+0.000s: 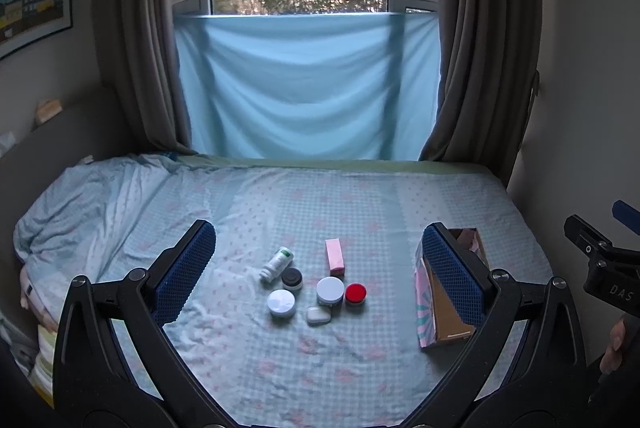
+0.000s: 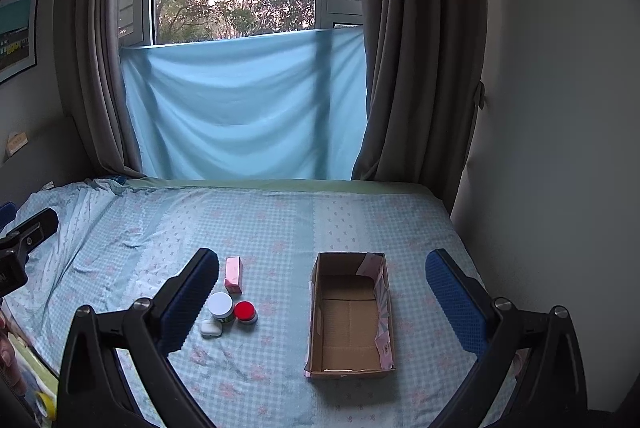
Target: Organize rigid objects
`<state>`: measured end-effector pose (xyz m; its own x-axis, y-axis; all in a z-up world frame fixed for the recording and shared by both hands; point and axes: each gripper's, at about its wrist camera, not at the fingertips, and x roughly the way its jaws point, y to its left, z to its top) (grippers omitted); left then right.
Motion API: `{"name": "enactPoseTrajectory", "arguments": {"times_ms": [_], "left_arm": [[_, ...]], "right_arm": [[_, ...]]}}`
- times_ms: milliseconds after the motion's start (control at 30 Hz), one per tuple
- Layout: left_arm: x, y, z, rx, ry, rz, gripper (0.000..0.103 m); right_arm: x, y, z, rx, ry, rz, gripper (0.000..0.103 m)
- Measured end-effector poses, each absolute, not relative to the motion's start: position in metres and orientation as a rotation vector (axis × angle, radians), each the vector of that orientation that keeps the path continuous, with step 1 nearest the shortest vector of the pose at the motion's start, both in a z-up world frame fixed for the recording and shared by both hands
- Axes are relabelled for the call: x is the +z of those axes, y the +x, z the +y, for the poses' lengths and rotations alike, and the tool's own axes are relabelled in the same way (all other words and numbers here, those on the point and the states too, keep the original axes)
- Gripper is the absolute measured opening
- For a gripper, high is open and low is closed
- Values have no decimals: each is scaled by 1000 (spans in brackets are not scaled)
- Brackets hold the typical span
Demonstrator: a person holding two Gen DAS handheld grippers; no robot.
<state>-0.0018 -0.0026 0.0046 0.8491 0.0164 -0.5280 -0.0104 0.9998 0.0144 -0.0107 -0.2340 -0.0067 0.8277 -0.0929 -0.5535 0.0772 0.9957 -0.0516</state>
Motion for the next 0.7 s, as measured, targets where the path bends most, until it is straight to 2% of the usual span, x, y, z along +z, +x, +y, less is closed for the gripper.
{"name": "enactPoseTrajectory", "arguments": {"times_ms": [700], "left_arm": [[3,0,4,12,-9,573,102]], "right_arm": [[-10,-15,-228,-71,-32,585,103]]}}
